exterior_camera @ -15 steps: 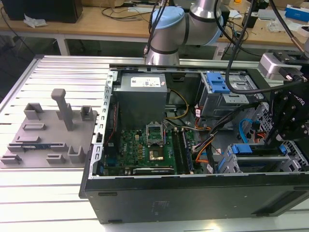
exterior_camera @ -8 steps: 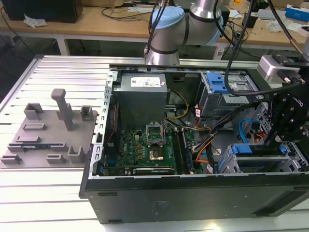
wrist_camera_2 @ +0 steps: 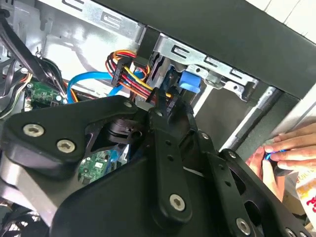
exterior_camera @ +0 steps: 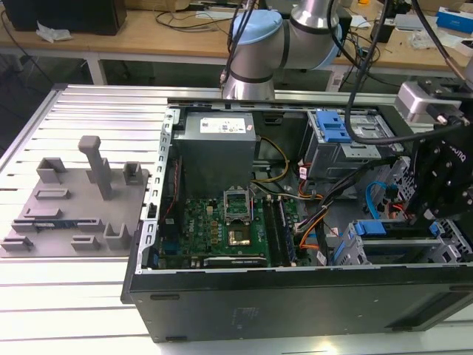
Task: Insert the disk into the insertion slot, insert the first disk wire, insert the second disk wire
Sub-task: 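Insert the first disk wire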
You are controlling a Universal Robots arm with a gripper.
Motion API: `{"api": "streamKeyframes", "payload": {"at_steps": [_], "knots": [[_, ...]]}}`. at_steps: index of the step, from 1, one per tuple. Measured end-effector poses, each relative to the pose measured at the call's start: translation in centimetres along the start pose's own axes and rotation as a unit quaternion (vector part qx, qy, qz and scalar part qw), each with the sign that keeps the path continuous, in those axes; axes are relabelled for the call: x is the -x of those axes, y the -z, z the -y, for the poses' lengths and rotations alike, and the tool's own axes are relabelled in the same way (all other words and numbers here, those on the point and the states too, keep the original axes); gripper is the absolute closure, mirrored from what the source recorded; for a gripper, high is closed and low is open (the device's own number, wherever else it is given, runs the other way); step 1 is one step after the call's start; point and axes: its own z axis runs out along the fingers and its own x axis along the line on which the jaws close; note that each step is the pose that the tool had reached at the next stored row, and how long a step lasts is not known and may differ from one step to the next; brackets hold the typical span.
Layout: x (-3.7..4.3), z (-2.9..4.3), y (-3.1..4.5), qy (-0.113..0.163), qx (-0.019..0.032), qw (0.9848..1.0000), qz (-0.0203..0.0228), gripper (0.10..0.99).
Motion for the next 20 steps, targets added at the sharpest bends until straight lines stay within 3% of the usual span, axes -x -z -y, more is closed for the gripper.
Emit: {"api": "streamKeyframes", "payload": {"at_steps": [6,20], "knots": [[-0.25,0.01,3.23,0.000,-0.0001,1.0000,-0.0001,0.784],[-0.10,0.00,3.25,0.000,0.0000,1.0000,0.0000,0.784]]}}
